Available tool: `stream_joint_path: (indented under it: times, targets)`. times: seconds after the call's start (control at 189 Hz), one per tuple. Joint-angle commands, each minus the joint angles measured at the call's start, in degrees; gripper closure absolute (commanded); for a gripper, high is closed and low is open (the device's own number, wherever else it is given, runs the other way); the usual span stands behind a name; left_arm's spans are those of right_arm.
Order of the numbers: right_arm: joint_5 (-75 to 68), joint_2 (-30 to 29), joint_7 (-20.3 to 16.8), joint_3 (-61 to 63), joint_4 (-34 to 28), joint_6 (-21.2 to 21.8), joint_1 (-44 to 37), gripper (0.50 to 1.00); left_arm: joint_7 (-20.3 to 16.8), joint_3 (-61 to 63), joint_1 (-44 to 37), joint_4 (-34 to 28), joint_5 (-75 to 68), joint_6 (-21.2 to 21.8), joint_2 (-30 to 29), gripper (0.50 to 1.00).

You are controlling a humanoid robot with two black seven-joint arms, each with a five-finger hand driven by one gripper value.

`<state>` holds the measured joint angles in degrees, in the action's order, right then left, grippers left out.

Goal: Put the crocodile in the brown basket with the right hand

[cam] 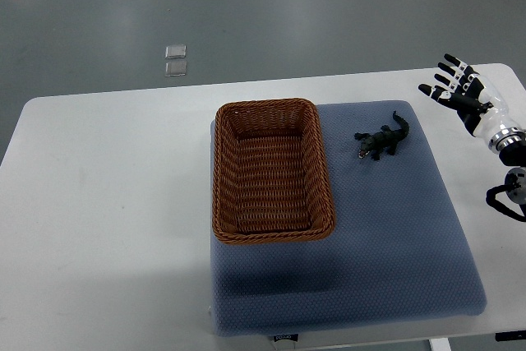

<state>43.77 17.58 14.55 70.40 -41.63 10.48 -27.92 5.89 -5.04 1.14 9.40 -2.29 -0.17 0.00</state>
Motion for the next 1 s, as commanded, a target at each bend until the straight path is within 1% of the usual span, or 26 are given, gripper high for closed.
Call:
stream_joint_path:
  times: [0.0,0.195,0.803,0.993]
  targets:
    - [0.0,0.2,0.0,0.0,0.1,0.1,-0.1,0.570,0.0,0.0,-0.1,0.1,0.0,0.0,0.0,0.500]
    - [0.0,0.9,0.0,0.3,0.1,1.1,-0.6,0.570,0.0,0.0,0.0,0.1,0.0,0.0,0.0,0.500]
    - [0.3,3.1,0.0,0.1,0.0,1.6,-0.7,0.570,0.0,0.0,0.0,0.1,0.0,0.0,0.0,0.500]
    - [1.1,3.2,0.0,-0.2,-0.1,3.5,-0.8,0.570,0.0,0.0,0.0,0.1,0.0,0.0,0.0,0.500]
